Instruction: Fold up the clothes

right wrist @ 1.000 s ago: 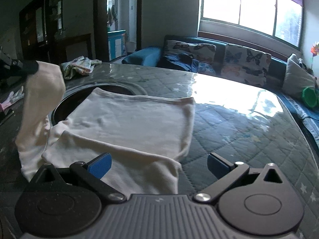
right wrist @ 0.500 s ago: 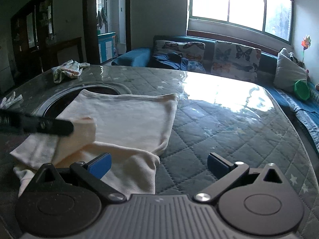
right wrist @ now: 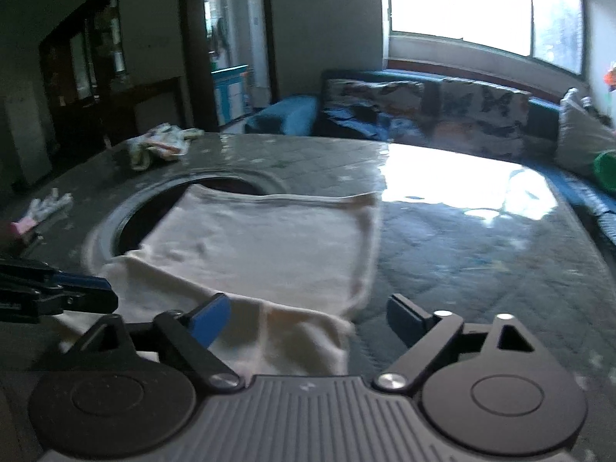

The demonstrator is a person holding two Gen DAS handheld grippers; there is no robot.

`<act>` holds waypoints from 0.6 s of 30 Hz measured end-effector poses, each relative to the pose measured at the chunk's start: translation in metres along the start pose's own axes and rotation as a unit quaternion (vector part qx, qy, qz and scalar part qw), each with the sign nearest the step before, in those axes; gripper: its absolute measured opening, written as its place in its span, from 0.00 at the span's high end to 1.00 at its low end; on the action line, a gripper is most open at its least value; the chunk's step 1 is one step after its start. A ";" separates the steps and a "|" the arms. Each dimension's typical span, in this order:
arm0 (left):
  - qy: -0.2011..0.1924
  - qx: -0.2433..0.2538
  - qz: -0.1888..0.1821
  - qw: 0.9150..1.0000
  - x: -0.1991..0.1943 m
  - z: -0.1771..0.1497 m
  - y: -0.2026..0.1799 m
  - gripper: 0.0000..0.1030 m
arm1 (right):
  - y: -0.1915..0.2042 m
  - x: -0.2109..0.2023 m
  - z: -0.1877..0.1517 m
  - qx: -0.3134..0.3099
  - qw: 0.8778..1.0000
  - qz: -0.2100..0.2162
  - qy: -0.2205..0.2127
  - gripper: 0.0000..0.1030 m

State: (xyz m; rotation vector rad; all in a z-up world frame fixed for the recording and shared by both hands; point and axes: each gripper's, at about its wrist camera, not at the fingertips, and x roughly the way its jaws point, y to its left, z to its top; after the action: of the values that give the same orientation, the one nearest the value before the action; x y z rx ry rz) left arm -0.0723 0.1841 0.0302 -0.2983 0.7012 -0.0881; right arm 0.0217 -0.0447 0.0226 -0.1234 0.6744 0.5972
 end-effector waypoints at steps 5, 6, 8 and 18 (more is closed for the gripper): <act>0.006 -0.019 0.027 0.999 -0.002 -0.007 0.026 0.73 | 0.021 0.017 0.004 -0.009 0.999 0.050 0.017 0.33; 0.008 -0.016 0.035 0.999 -0.003 -0.008 0.028 0.73 | 0.026 0.021 0.004 -0.015 0.998 0.055 0.020 0.33; 0.012 -0.009 0.047 0.999 -0.003 -0.010 0.033 0.73 | 0.033 0.026 0.005 -0.025 0.998 0.058 0.026 0.33; -0.004 -0.026 0.024 0.999 -0.011 0.001 0.046 0.66 | 0.025 0.037 -0.005 -0.007 0.997 0.057 0.059 0.47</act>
State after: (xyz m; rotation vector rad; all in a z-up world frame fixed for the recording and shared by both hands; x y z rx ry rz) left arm -0.0807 0.2302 0.0236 -0.3309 0.7023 -0.0228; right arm 0.0275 -0.0080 -0.0022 -0.1340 0.7965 0.7081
